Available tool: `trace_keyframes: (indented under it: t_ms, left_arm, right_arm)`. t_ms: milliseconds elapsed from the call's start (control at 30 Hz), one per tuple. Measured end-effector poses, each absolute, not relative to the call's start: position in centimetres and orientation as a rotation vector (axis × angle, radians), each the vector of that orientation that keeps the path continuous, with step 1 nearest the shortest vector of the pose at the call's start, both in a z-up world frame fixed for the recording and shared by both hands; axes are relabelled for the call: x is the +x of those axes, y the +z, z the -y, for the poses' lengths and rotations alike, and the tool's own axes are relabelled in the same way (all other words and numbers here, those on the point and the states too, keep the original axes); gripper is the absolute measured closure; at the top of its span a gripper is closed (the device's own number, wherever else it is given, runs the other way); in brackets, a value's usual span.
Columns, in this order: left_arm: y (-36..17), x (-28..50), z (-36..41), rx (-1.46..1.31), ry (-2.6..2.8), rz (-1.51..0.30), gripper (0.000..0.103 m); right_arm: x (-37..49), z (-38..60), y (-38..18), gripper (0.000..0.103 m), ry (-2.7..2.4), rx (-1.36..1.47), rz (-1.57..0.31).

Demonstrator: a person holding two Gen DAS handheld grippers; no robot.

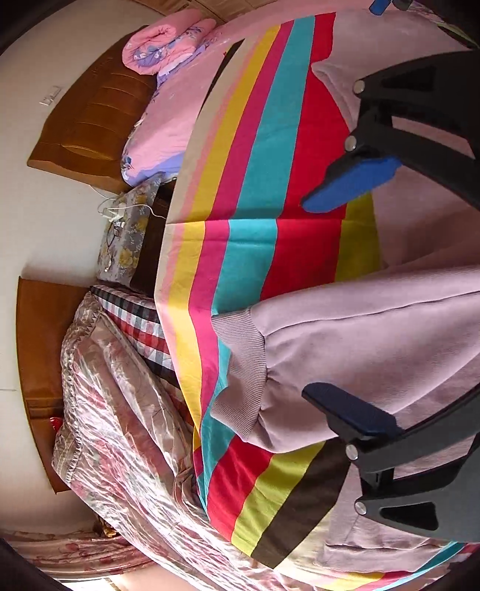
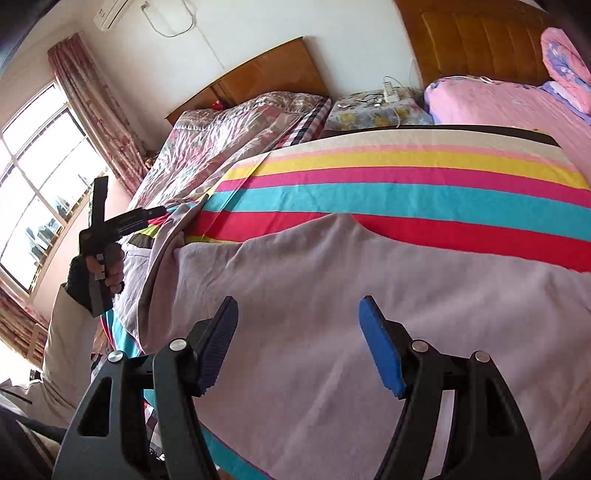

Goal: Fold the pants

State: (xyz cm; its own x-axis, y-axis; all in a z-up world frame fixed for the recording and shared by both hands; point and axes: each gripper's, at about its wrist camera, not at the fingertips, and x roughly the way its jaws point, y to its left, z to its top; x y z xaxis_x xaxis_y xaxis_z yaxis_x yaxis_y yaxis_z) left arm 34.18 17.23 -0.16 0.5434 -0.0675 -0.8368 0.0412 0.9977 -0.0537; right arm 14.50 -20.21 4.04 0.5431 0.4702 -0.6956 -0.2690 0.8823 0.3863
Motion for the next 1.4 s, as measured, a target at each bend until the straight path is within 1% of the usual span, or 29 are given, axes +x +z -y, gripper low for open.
trace_keyframes:
  t_ms: [33,67,133,167,200,300,367,433,500,567,633,700,733,800,833,900,933,967,1000,1033,1100,1133,1167,1200,1233,1300,1400]
  left_arm:
    - [-1.2,35.7,-16.6,0.001,-0.066,-1.040,0.015]
    - [-2.2,36.9,-16.1,0.025,-0.071,-1.077,0.019]
    - [-4.0,38.2,-15.7,0.067,-0.028,-1.109,0.045]
    - [-4.3,38.5,-16.3,0.059,-0.005,-1.116,0.086]
    - [-4.1,38.3,-17.5,0.007,-0.003,-1.096,0.100]
    - [-0.5,34.1,-22.4,-0.123,0.027,-0.911,0.100]
    - [2.3,28.5,-27.0,-0.261,0.030,-0.793,0.100]
    - [3.6,22.8,-31.9,-0.354,0.085,-0.713,0.100]
    - [2.8,17.9,-37.1,-0.468,0.123,-0.677,0.100]
    - [-0.3,15.0,-41.4,-0.538,0.190,-0.725,0.100]
    - [-3.4,13.0,-43.9,-0.655,0.125,-0.717,0.099]
    - [-5.3,12.1,-44.6,-0.697,0.109,-0.713,0.094]
    - [-5.4,12.0,-44.6,-0.699,0.094,-0.696,0.093]
    - [-5.2,12.0,-44.3,-0.709,0.084,-0.672,0.084]
    - [-5.1,12.0,-44.2,-0.718,0.078,-0.661,0.081]
    - [-5.2,12.3,-44.2,-0.754,0.066,-0.651,0.072]
    - [-5.3,12.6,-44.4,-0.780,0.055,-0.646,0.071]
    - [-5.5,12.9,-44.7,-0.807,0.042,-0.639,0.068]
    - [-5.7,12.9,-44.8,-0.823,0.034,-0.636,0.068]
    - [-5.8,13.0,-45.0,-0.824,0.029,-0.636,0.068]
    - [-6.0,13.4,-45.4,-0.816,0.020,-0.637,0.072]
    - [-6.1,13.4,-45.4,-0.811,0.022,-0.642,0.075]
    - [-6.2,13.4,-45.3,-0.806,0.029,-0.645,0.083]
    - [-6.3,13.5,-45.5,-0.802,0.036,-0.647,0.087]
    - [-6.4,13.4,-45.6,-0.801,0.040,-0.648,0.088]
    - [-6.5,13.3,-45.8,-0.799,0.048,-0.651,0.092]
    - [-6.4,13.3,-45.5,-0.785,0.058,-0.657,0.093]
  right_arm:
    - [16.1,18.3,3.9,0.035,0.472,0.228,-0.897]
    - [17.4,16.7,3.7,0.035,0.502,0.215,-0.902]
    - [19.5,13.8,3.4,0.035,0.538,0.184,-0.915]
    - [20.3,12.4,3.2,0.035,0.562,0.175,-0.921]
    - [20.8,11.1,3.2,0.035,0.595,0.171,-0.924]
    - [21.6,7.7,3.2,0.035,0.662,0.138,-0.929]
    - [22.0,5.3,3.3,0.035,0.715,0.116,-0.927]
    - [21.8,3.4,2.9,0.035,0.774,0.095,-0.934]
    - [21.7,1.2,2.0,0.035,0.816,0.057,-0.948]
    - [21.9,-1.1,1.2,0.035,0.849,0.025,-0.973]
    - [21.8,-3.7,0.8,0.035,0.906,-0.014,-0.979]
    - [22.0,-6.7,0.7,0.037,0.961,-0.072,-0.972]
    - [22.3,-8.2,0.8,0.038,0.984,-0.095,-0.966]
    - [22.8,-11.4,1.3,0.039,1.029,-0.132,-0.944]
    - [22.9,-12.8,1.6,0.040,1.053,-0.142,-0.935]
    - [22.4,-15.4,2.1,0.044,1.103,-0.165,-0.939]
    - [21.4,-16.4,2.5,0.046,1.137,-0.186,-0.928]
    - [20.1,-17.2,2.9,0.050,1.173,-0.215,-0.900]
    - [18.6,-17.9,3.1,0.055,1.207,-0.257,-0.868]
    - [17.1,-18.4,2.9,0.058,1.228,-0.313,-0.849]
    - [14.2,-19.1,2.0,0.070,1.230,-0.432,-0.840]
    - [13.3,-19.3,1.2,0.072,1.226,-0.482,-0.838]
    - [12.8,-19.5,0.5,0.076,1.215,-0.526,-0.840]
    - [12.5,-19.5,-0.2,0.079,1.199,-0.561,-0.848]
    - [12.3,-19.3,-0.8,0.080,1.182,-0.589,-0.853]
    - [11.9,-19.0,-1.7,0.080,1.161,-0.631,-0.853]
    - [10.8,-19.0,-2.6,0.080,1.123,-0.743,-0.800]
